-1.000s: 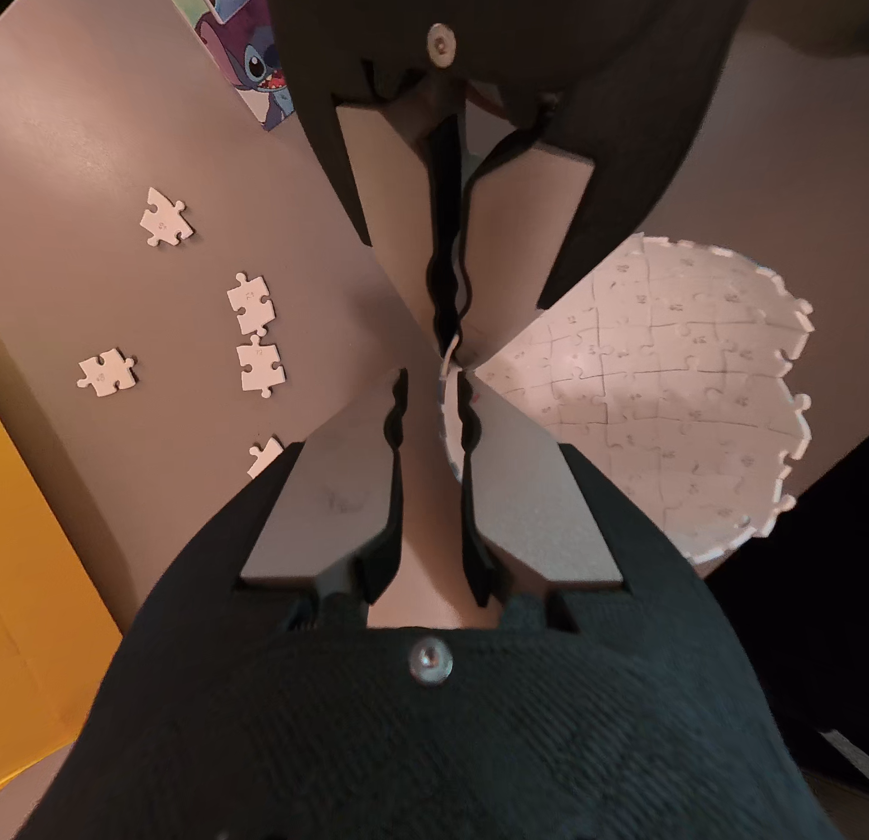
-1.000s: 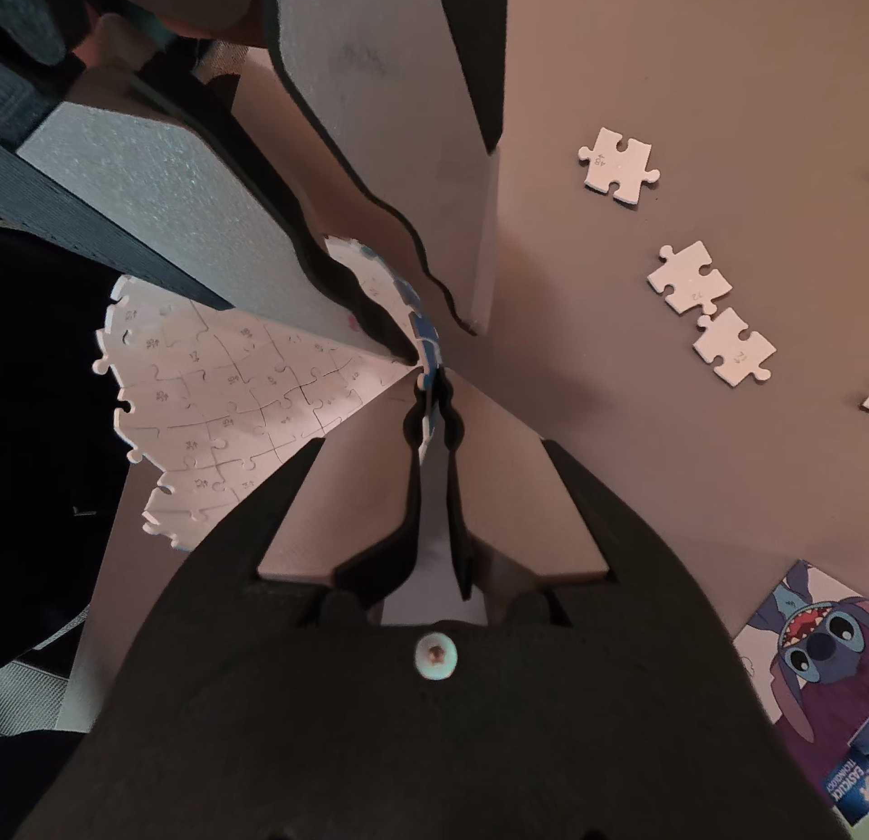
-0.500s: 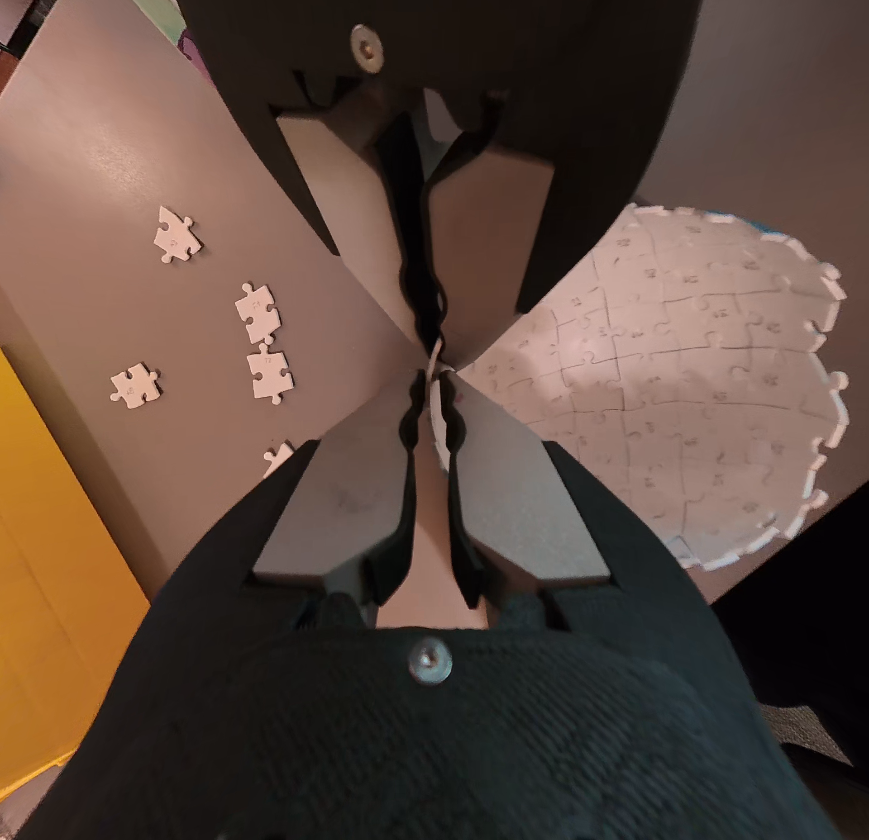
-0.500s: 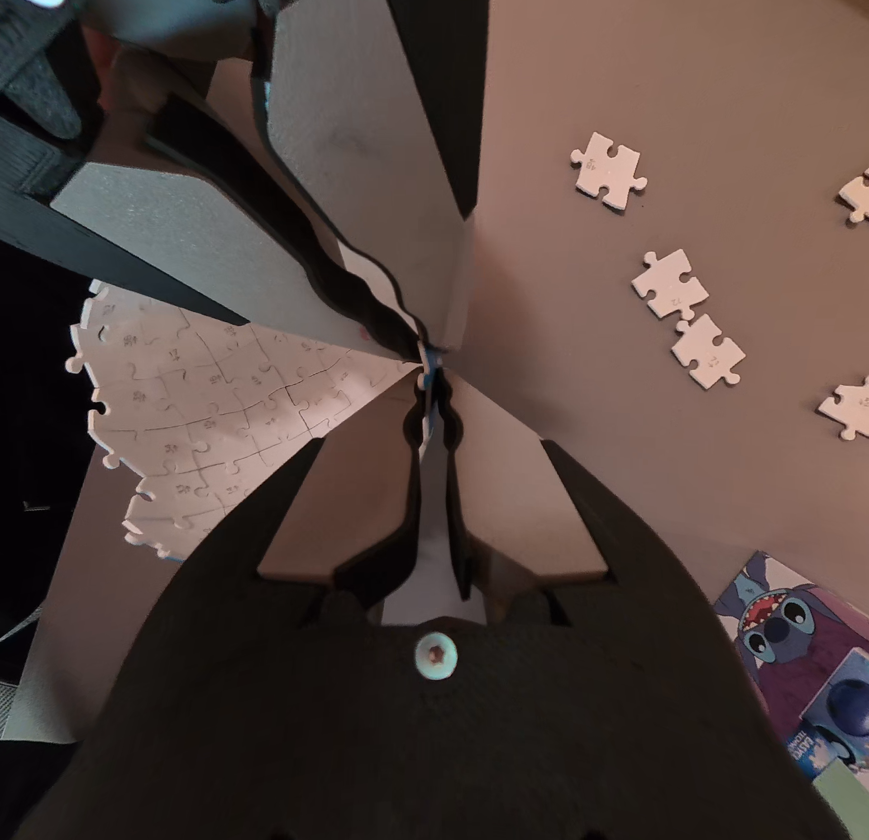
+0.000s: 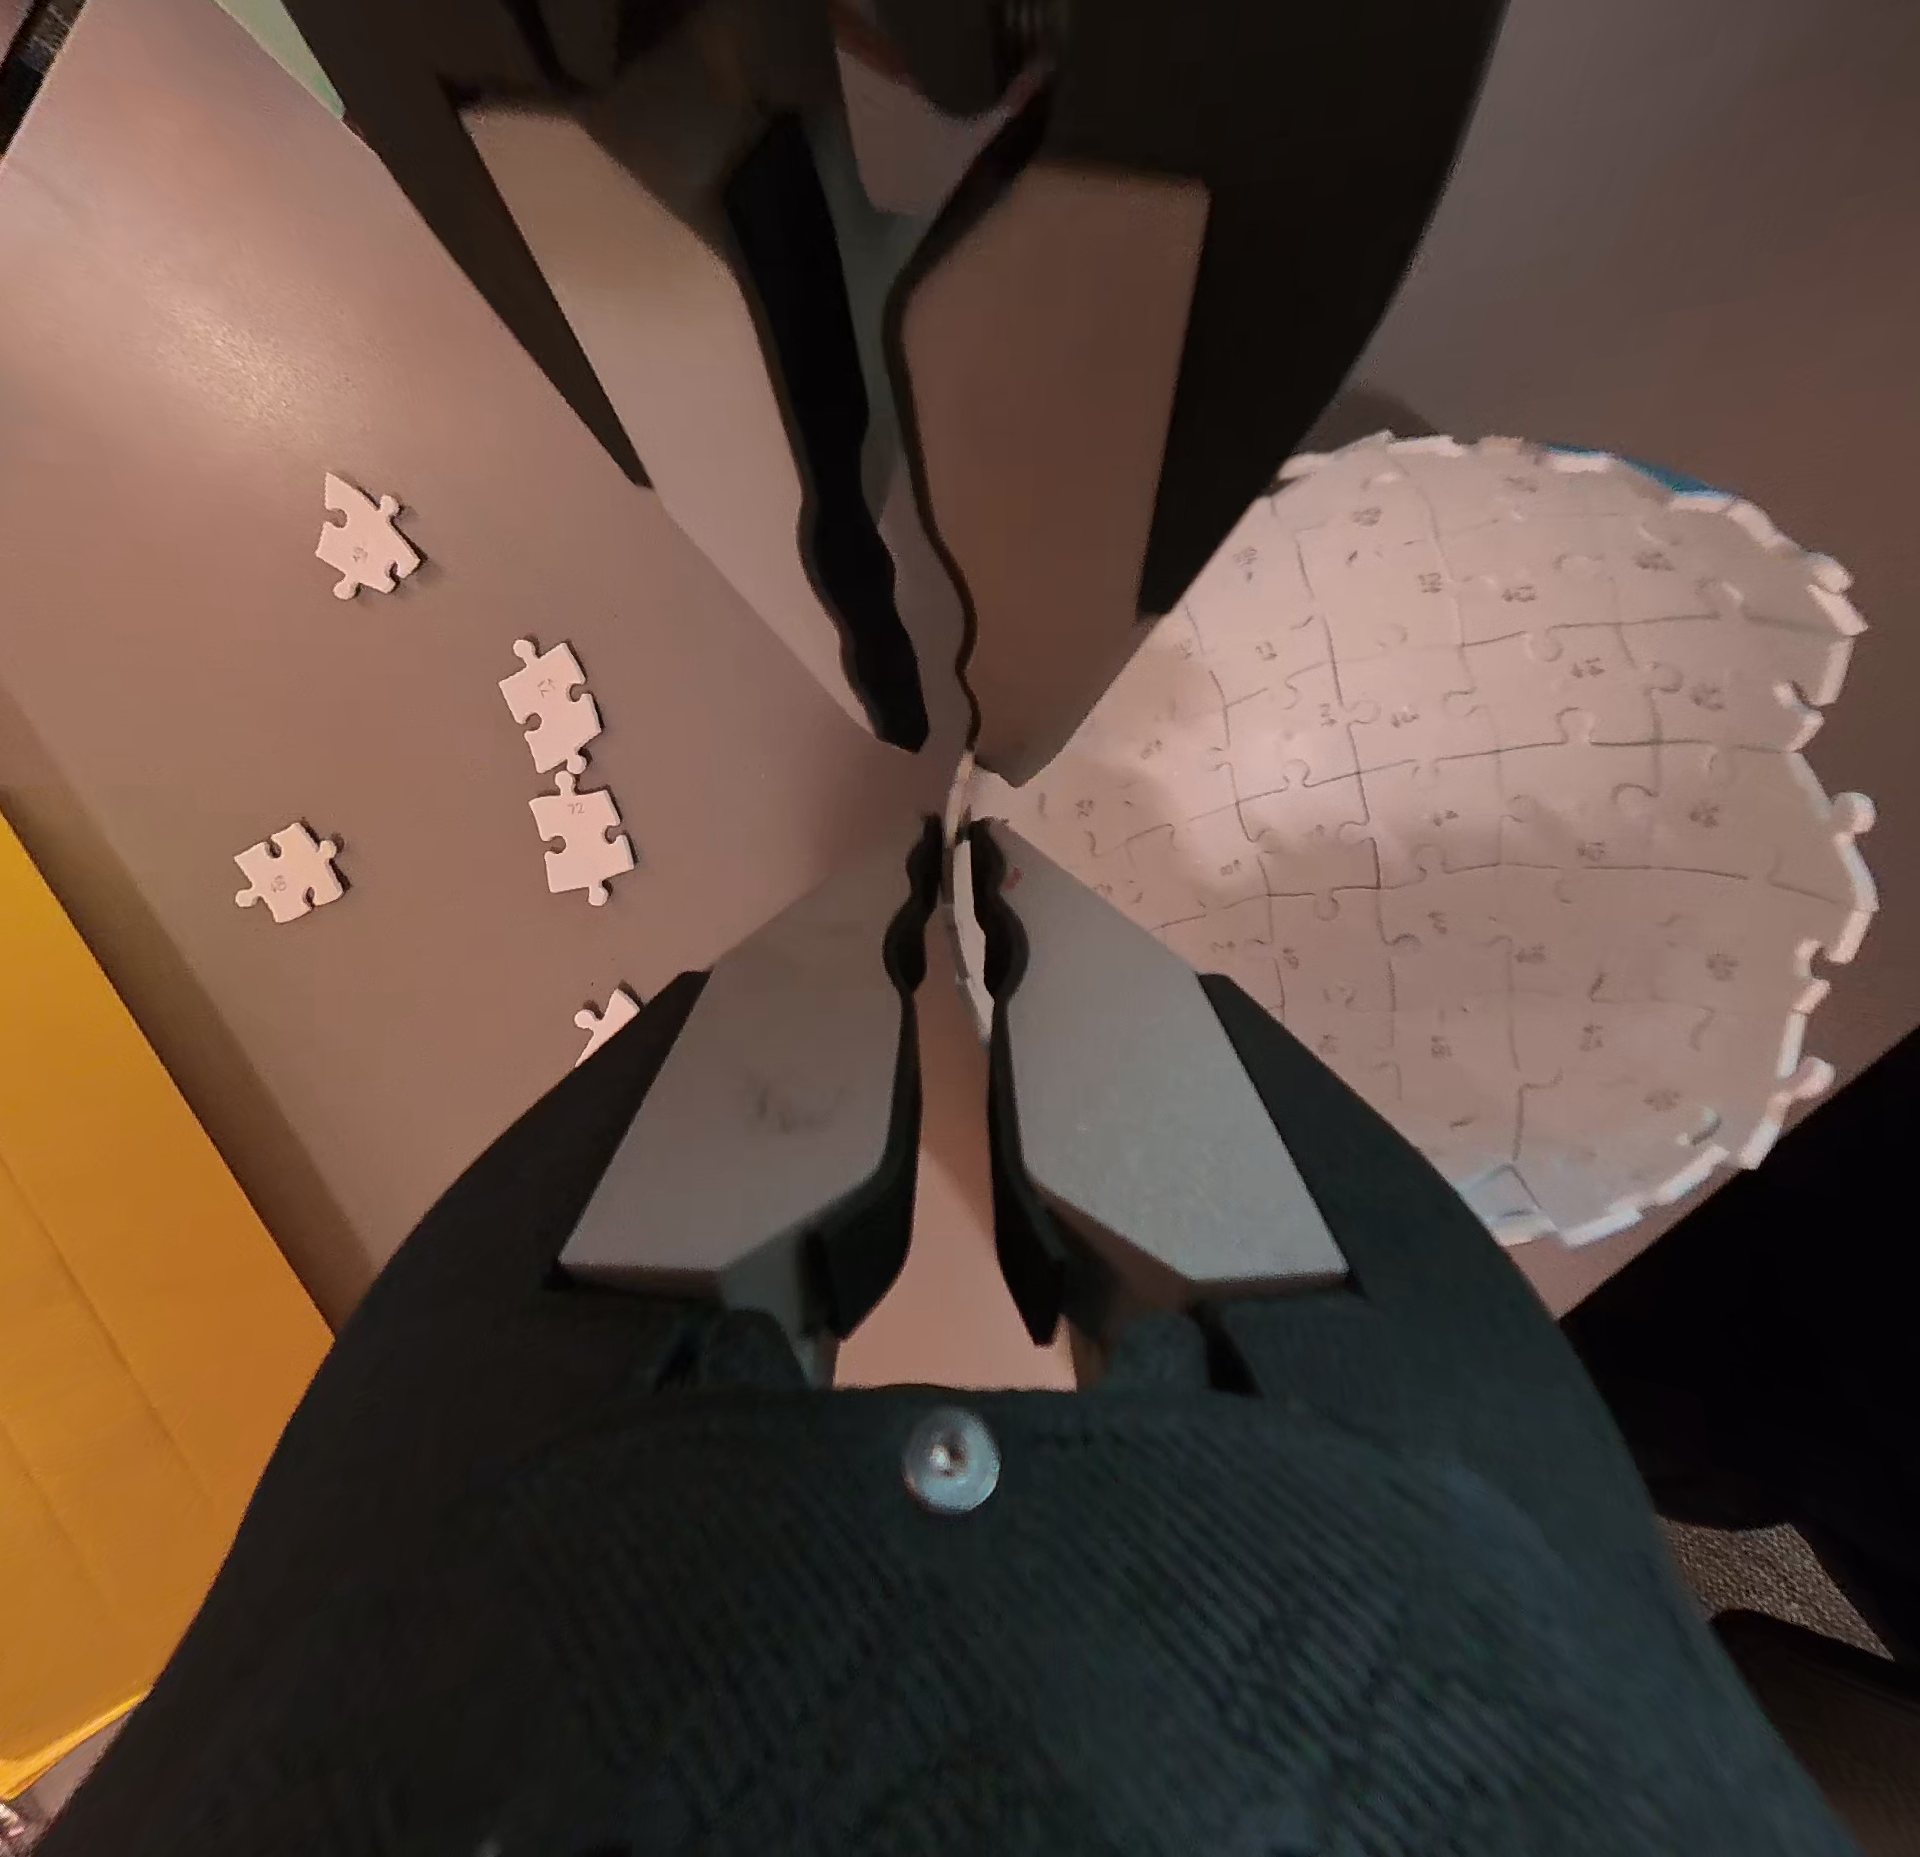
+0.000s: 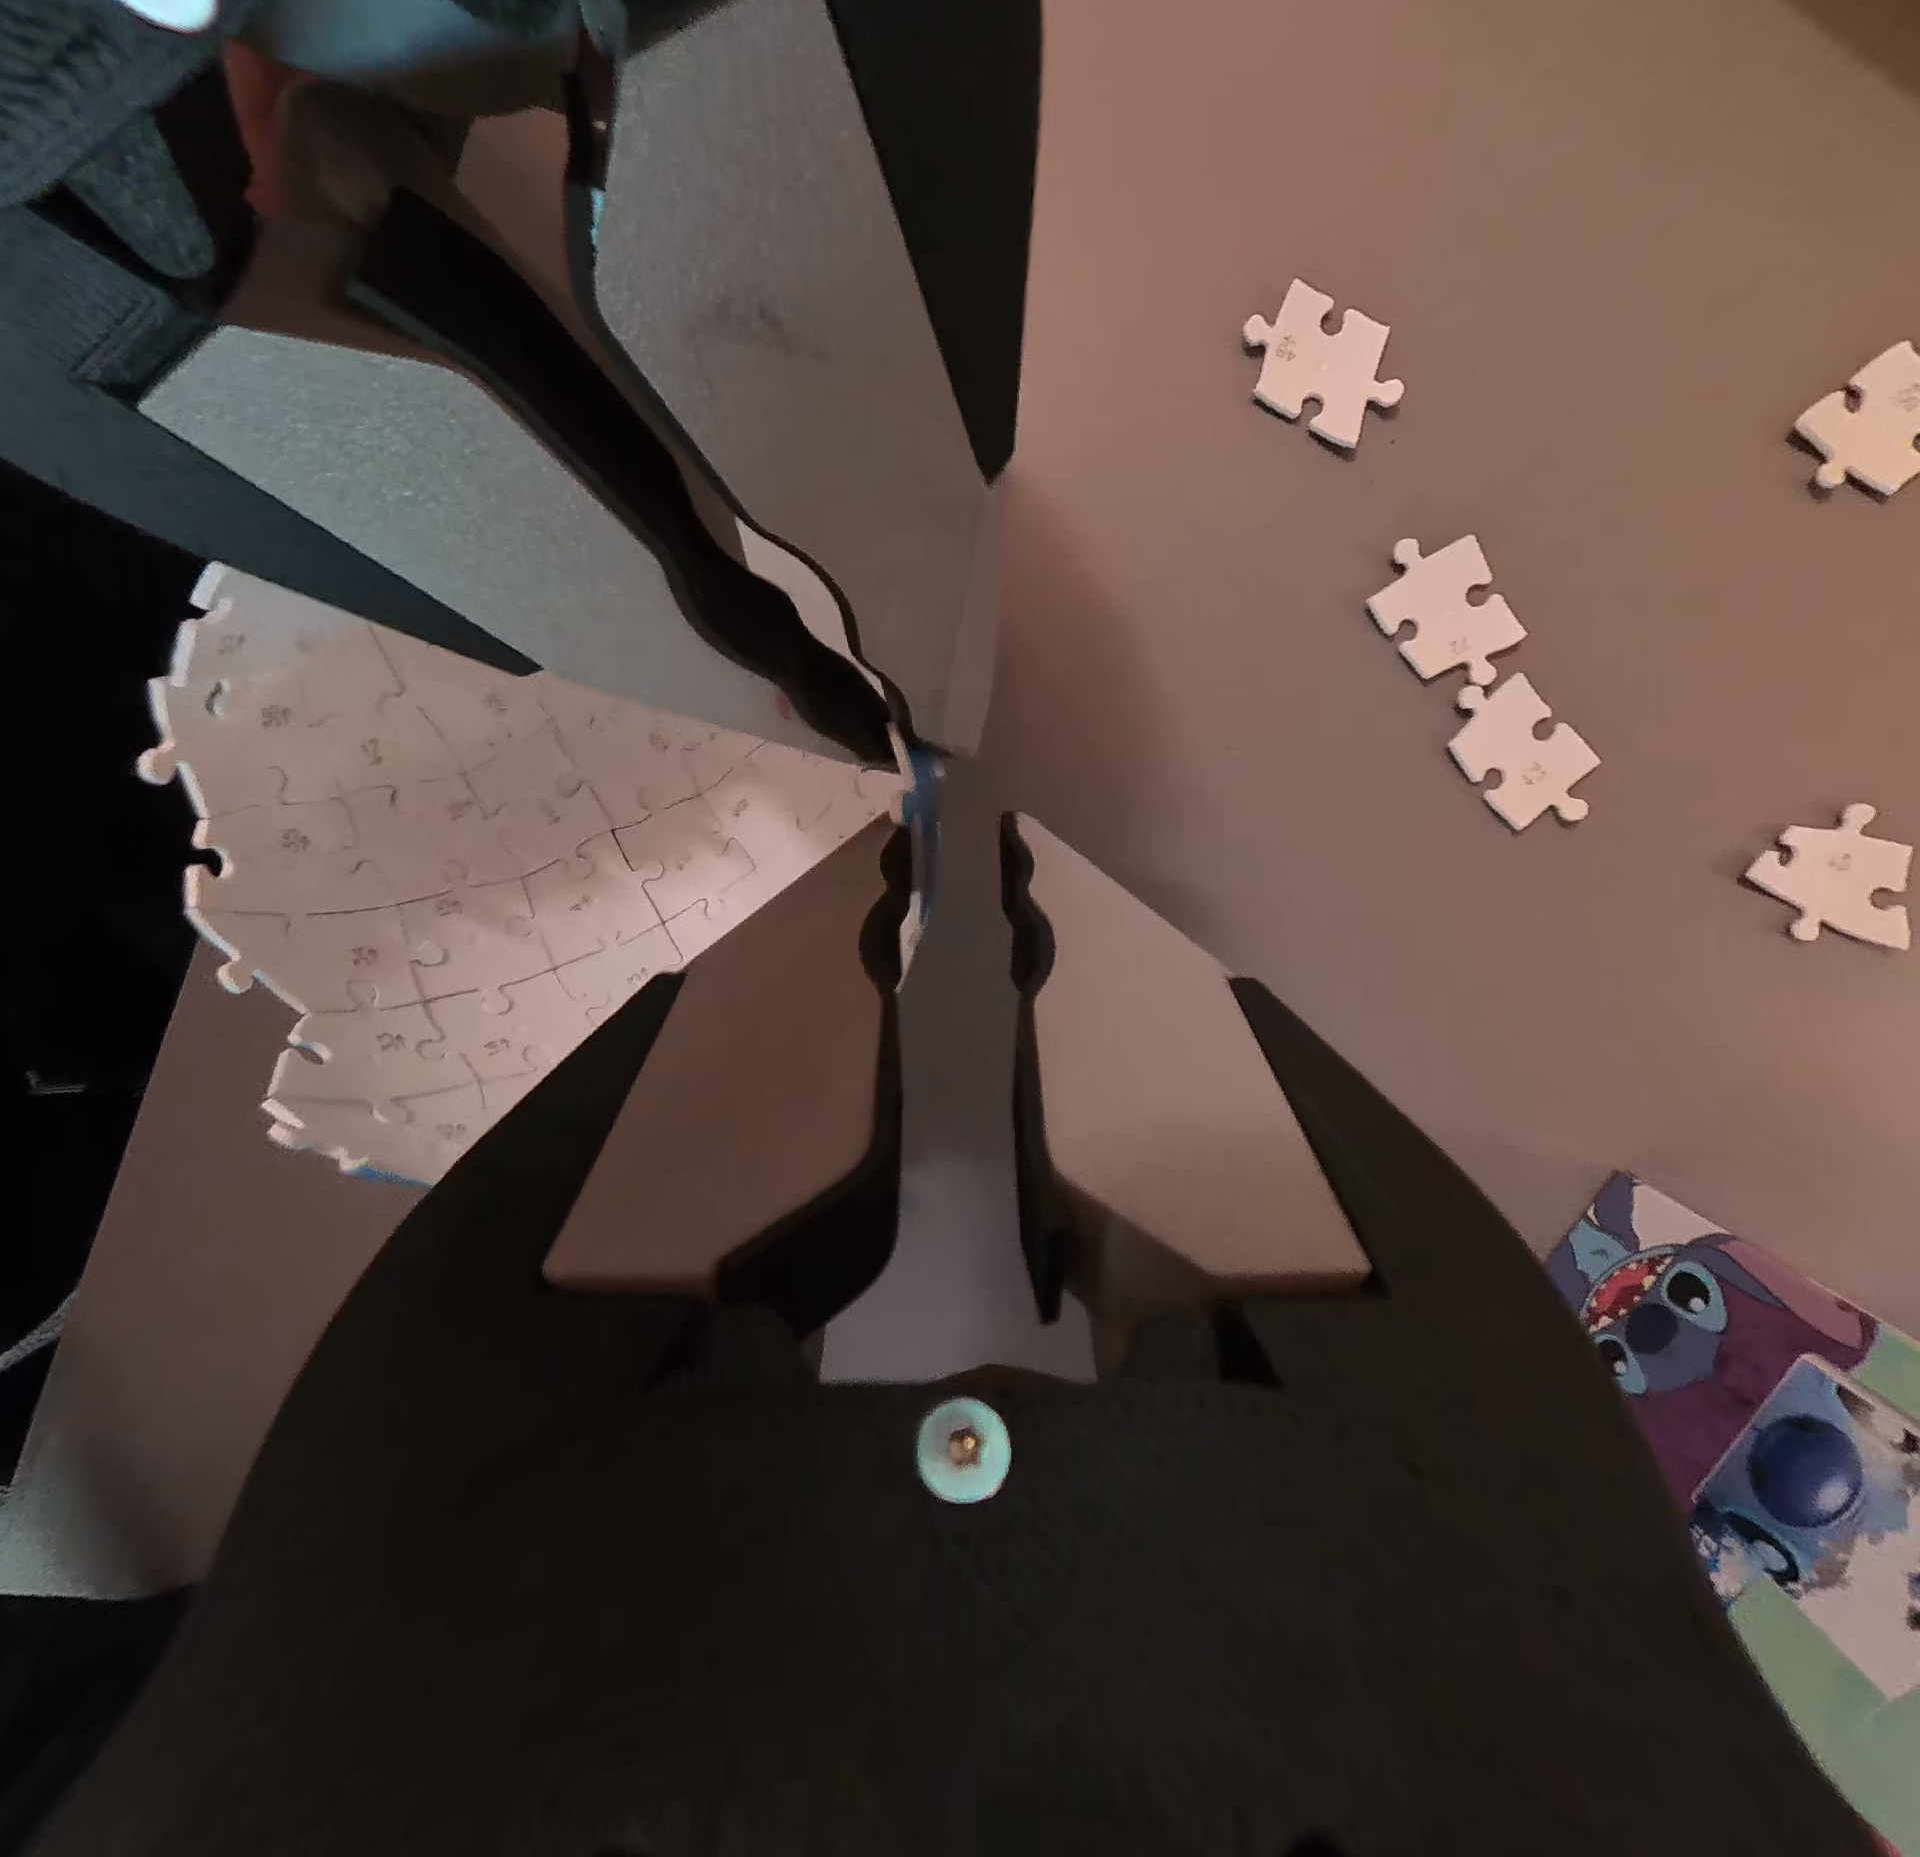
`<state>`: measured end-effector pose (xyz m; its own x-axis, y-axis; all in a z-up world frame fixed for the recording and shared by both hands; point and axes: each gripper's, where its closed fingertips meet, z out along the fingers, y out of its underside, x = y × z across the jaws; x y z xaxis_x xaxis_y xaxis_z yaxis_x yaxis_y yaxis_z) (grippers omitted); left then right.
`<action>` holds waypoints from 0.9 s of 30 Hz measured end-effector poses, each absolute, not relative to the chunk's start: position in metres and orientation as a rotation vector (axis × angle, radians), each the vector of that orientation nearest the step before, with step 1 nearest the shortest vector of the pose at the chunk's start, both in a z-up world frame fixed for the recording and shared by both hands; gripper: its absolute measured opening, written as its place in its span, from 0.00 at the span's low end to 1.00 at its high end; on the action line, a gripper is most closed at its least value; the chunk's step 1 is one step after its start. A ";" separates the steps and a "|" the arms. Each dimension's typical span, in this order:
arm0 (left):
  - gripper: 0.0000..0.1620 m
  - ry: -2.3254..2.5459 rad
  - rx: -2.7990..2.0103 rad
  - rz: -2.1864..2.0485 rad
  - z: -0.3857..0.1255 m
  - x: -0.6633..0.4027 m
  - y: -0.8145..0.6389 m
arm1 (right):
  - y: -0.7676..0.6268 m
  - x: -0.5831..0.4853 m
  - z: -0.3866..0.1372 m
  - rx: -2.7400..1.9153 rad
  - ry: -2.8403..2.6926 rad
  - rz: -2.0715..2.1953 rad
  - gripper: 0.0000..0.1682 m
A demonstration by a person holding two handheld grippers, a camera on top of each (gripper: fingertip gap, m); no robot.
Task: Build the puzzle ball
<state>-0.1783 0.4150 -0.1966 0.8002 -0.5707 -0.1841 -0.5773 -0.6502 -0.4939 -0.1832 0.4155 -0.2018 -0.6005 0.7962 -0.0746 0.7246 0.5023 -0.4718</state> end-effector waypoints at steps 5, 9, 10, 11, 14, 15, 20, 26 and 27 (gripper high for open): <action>0.02 0.847 -2.450 0.015 -0.197 -0.179 0.415 | 0.418 -0.181 -0.200 -1.358 -2.587 0.758 0.10; 0.02 0.834 -2.462 -0.005 -0.198 -0.180 0.414 | 0.420 -0.178 -0.197 -1.356 -2.594 0.783 0.09; 0.01 0.830 -2.465 -0.012 -0.198 -0.180 0.414 | 0.420 -0.178 -0.195 -1.352 -2.587 0.795 0.09; 0.01 0.828 -2.465 -0.018 -0.197 -0.180 0.414 | 0.420 -0.178 -0.191 -1.348 -2.576 0.810 0.08; 0.02 0.822 -2.464 -0.026 -0.198 -0.181 0.413 | 0.421 -0.178 -0.183 -1.340 -2.549 0.835 0.08; 0.02 0.821 -2.465 -0.029 -0.198 -0.181 0.413 | 0.421 -0.178 -0.184 -1.337 -2.552 0.825 0.08; 0.02 0.817 -2.471 -0.035 -0.198 -0.182 0.413 | 0.416 -0.178 -0.193 -1.318 -2.592 0.788 0.06; 0.01 0.820 -2.475 -0.021 -0.199 -0.184 0.411 | 0.413 -0.177 -0.193 -1.310 -2.604 0.791 0.00; 0.02 0.822 -2.475 -0.018 -0.200 -0.184 0.411 | 0.413 -0.177 -0.193 -1.309 -2.603 0.789 0.00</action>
<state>-0.1843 0.4108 -0.1995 0.8152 -0.5600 -0.1480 -0.5528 -0.6760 -0.4873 -0.1772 0.4130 -0.1930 -0.6177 0.7772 -0.1201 0.7132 0.4892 -0.5021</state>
